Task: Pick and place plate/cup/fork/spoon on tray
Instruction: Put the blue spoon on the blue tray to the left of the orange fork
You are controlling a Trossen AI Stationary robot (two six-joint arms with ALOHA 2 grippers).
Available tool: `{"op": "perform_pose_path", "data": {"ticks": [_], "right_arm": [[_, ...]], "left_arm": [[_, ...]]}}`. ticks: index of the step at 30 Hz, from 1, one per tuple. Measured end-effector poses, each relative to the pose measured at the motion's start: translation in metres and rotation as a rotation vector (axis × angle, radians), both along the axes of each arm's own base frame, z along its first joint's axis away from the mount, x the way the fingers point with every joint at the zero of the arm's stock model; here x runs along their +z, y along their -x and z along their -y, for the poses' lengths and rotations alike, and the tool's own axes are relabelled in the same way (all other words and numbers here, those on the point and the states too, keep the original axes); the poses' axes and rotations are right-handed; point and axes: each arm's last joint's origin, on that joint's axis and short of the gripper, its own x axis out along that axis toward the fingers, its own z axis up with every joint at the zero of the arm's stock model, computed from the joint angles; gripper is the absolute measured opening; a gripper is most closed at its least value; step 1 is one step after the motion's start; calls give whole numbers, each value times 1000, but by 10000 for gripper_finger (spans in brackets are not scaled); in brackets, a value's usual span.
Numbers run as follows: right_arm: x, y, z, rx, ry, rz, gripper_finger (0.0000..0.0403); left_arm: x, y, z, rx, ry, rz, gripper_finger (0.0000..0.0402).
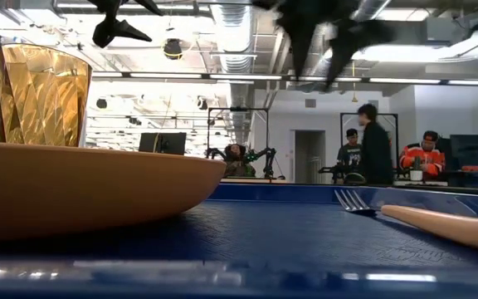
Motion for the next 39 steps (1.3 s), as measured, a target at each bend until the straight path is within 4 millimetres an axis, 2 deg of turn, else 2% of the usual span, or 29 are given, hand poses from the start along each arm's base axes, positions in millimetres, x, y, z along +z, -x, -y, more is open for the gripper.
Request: {"op": "perform_pose_path", "data": {"ticks": [6,11,17,23,25,28,33,36,39], "right_arm": [[5,-47,62,83,75,271,250],[-23,-84,113,140,179,357,254],[-75,-97,169,120,115,267,255],[-84,-110,206,145,145,255,255],[-86,-113,211,170,128,224,255],[-71,-120,213,218,139,207,255],[-35,-116,208,317,164,139,255],[4,-101,205,354,192,150,255],[47,-71,200,369,219,126,255]], "left_arm": [[3,0,0,7,-22,19,270],[2,0,0,3,-27,3,270],[-2,2,0,50,9,-23,270],[-3,3,-1,110,19,-36,270],[-3,3,-2,124,25,-31,270],[-3,3,-2,131,36,-27,270],[-8,-3,-9,139,60,-53,270],[-15,-10,-19,121,93,-78,270],[-25,-20,-30,99,113,-130,270]]}}
